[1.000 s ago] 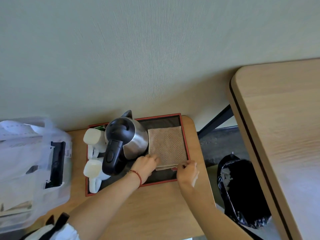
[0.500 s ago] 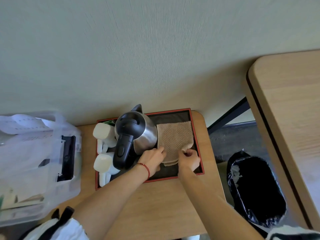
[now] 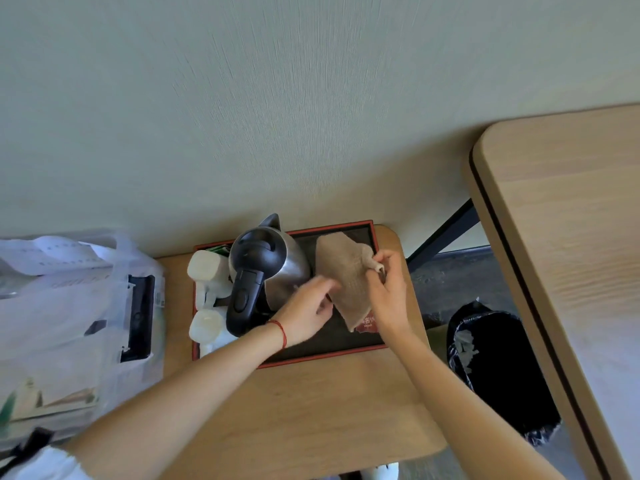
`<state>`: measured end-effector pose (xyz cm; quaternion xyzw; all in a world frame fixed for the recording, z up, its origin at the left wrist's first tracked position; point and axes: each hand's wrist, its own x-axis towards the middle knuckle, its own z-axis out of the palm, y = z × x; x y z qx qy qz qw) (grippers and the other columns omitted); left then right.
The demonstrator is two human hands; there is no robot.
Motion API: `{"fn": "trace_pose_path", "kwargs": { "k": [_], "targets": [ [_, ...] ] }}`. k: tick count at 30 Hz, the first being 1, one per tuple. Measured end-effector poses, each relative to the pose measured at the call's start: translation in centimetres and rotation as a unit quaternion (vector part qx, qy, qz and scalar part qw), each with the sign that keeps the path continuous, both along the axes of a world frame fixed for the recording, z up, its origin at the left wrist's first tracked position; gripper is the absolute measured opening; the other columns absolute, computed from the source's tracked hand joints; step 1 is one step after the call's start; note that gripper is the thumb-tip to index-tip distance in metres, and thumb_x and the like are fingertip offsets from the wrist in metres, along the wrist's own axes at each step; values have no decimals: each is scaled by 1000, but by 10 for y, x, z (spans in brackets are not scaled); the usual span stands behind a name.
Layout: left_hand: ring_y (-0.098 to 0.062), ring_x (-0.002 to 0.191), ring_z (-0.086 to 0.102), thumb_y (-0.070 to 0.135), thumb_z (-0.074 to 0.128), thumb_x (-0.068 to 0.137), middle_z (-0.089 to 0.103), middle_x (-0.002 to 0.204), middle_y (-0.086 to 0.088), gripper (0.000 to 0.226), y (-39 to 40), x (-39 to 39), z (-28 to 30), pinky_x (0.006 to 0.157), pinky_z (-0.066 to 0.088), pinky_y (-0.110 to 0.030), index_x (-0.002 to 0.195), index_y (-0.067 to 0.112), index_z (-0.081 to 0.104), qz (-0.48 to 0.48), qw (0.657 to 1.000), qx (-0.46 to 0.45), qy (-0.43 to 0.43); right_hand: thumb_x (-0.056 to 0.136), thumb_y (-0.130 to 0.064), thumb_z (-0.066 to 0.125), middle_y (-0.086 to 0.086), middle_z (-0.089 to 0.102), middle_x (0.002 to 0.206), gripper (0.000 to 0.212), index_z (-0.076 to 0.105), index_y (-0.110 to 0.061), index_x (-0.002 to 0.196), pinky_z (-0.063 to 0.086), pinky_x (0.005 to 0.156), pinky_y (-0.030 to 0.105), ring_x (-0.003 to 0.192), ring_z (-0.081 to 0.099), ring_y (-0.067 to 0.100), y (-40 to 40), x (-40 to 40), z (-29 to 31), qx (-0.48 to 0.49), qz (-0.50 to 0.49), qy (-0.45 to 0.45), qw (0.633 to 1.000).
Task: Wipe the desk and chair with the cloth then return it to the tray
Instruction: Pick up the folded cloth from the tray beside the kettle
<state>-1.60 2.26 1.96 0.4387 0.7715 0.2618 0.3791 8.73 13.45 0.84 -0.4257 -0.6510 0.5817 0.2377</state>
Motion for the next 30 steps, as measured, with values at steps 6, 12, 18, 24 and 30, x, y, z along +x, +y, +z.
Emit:
{"fn": "trace_pose_path", "kwargs": {
  "k": [6, 12, 18, 24, 30],
  "targets": [
    [-18, 133, 38, 65, 74, 56, 34, 147, -5, 112, 31, -33, 69, 112, 31, -36, 142, 17, 22, 276, 923, 52, -263, 82, -8, 39, -5, 39, 75, 18, 41, -26, 79, 31, 58, 14, 66, 37, 4, 31, -4, 90, 2, 129, 82, 988],
    [-15, 115, 55, 52, 73, 65, 61, 123, 2, 74, 17, -43, 123, 99, 42, -33, 129, 20, 53, 165, 873, 50, -457, 92, -8, 45, 10, 49, 83, 23, 49, -24, 108, 40, 67, 33, 74, 47, 21, 43, 5, 170, -68, 183, 165, 967],
    [-14, 99, 68, 11, 70, 75, 67, 116, -11, 57, -18, -16, 205, 81, 56, -23, 127, 7, 47, 235, 911, 87, -328, 90, -12, 62, 16, 60, 96, 54, 35, -38, 129, 55, 60, 26, 77, 64, 20, 43, 53, 234, -123, 210, 24, 970],
    [-3, 122, 50, 10, 72, 77, 53, 133, 9, 67, -39, 50, 315, 106, 35, -18, 131, 38, 45, 148, 968, 151, -135, 64, 7, 75, 2, 45, 132, 72, 53, -20, 127, 41, 107, 35, 120, 47, 18, 22, 108, 316, 44, 329, -102, 938],
    [-17, 99, 50, 23, 84, 63, 50, 103, -1, 68, -13, 116, 370, 82, 35, -18, 126, 13, 58, 78, 962, 139, 221, 75, 4, 66, 12, 43, 135, 36, 66, -7, 109, 32, 91, 18, 125, 44, 23, 34, 167, 374, 281, 211, -154, 924]
  ]
}}
